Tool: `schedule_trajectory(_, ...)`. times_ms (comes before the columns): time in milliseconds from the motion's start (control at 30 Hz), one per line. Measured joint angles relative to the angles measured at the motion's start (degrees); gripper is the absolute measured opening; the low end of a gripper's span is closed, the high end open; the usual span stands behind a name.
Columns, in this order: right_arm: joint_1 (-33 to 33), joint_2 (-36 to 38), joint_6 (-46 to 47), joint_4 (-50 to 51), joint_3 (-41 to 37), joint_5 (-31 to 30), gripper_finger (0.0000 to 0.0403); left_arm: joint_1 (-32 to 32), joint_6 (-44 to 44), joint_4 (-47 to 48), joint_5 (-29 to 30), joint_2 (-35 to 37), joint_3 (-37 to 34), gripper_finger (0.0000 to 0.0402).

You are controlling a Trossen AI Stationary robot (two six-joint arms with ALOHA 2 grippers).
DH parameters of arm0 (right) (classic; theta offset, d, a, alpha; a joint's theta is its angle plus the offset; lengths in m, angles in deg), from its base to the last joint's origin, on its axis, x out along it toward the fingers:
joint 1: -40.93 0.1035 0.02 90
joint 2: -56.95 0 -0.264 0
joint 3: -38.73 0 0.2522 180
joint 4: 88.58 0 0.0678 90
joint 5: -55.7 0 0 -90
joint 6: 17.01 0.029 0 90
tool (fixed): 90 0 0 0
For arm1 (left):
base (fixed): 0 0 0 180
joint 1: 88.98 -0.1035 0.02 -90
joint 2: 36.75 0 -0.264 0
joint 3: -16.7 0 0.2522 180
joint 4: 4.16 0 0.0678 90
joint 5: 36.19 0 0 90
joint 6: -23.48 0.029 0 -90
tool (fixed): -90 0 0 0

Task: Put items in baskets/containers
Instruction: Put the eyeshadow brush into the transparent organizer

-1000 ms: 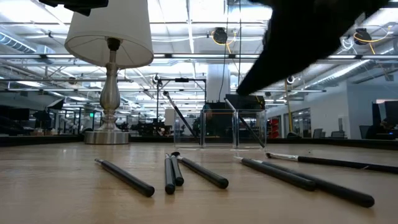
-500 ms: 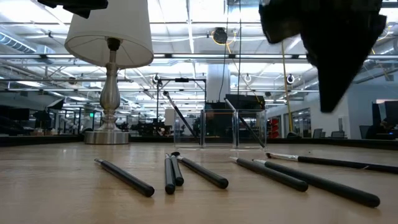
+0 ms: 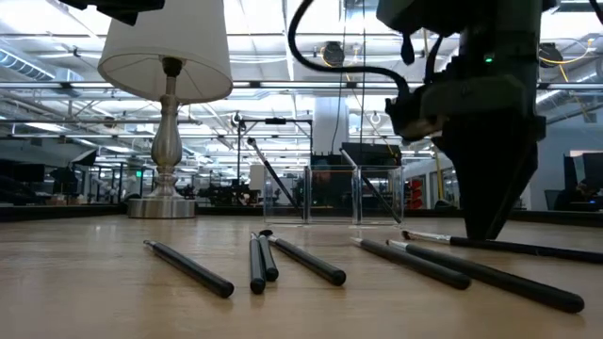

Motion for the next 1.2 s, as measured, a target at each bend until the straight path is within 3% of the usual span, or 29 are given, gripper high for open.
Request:
schedule_trajectory(667, 0.76, 2.94, -0.85, -2.78, -0.8, -6.31, 0.0192, 0.0, -0.66, 0.02, 0.04, 0.0, 0.0, 0.0026)
schedule_trajectory(867, 1.14, 3.17, 3.34, -10.58, -0.72, -4.92, 0.0192, 0.0, -0.71, 0.04, 0.04, 0.02, 0.0, 0.0026)
schedule_trajectory(1200, 6.58, 2.75, 13.54, -8.38, -0.48, -4.28, 0.0192, 0.0, -0.93, 0.09, 0.05, 0.0, 0.0, 0.0026)
